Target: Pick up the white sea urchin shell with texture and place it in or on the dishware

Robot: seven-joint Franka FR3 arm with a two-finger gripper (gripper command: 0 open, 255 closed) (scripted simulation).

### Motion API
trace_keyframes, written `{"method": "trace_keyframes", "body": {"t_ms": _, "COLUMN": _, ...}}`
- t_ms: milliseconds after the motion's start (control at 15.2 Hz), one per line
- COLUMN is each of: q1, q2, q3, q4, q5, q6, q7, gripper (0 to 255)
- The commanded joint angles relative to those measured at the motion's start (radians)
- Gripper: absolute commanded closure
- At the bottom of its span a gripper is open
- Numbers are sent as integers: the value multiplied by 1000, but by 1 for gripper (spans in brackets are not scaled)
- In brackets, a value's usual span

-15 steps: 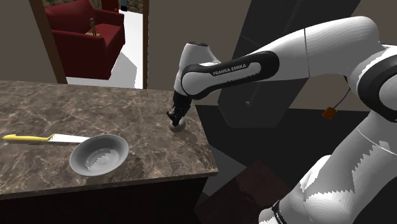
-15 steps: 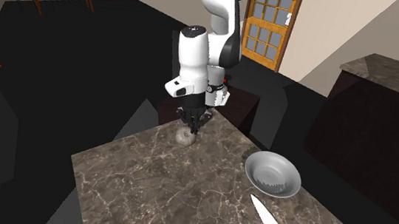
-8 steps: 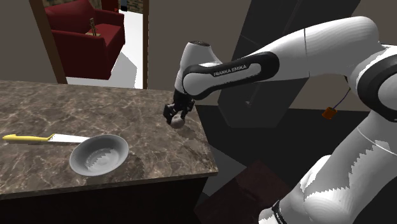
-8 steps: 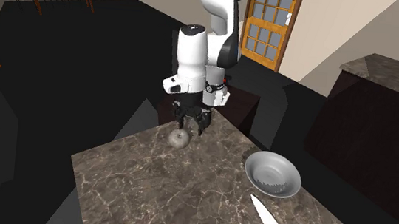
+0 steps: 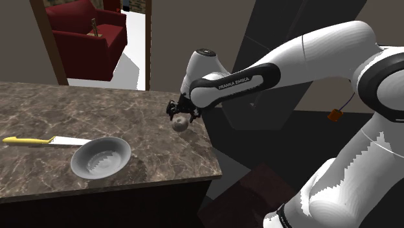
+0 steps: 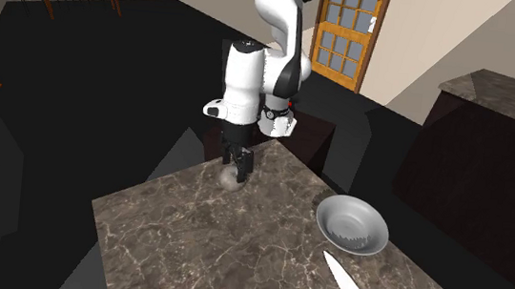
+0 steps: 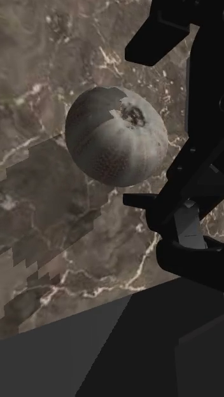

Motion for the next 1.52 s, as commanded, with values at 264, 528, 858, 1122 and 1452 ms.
{"method": "trace_keyframes", "body": {"t_ms": 264, "q1": 0, "q2": 27, "q3": -2, "q4": -1, "q5": -9, "q6": 28, "q7": 10, "gripper": 0}}
{"method": "trace_keyframes", "body": {"t_ms": 528, "q1": 0, "q2": 27, "q3": -2, "q4": -1, "q5": -9, "q6": 28, "q7": 10, "gripper": 0}}
{"method": "trace_keyframes", "body": {"t_ms": 858, "q1": 0, "q2": 27, "q3": -2, "q4": -1, "q5": -9, "q6": 28, "q7": 10, "gripper": 255}}
{"method": "trace_keyframes", "body": {"t_ms": 1122, "q1": 0, "q2": 27, "q3": -2, "q4": -1, "q5": -9, "q6": 28, "q7": 10, "gripper": 255}}
{"method": "trace_keyframes", "body": {"t_ms": 1452, "q1": 0, "q2": 4, "q3": -1, "q4": 15, "q5": -1, "q6": -10, "q7": 3, "gripper": 255}}
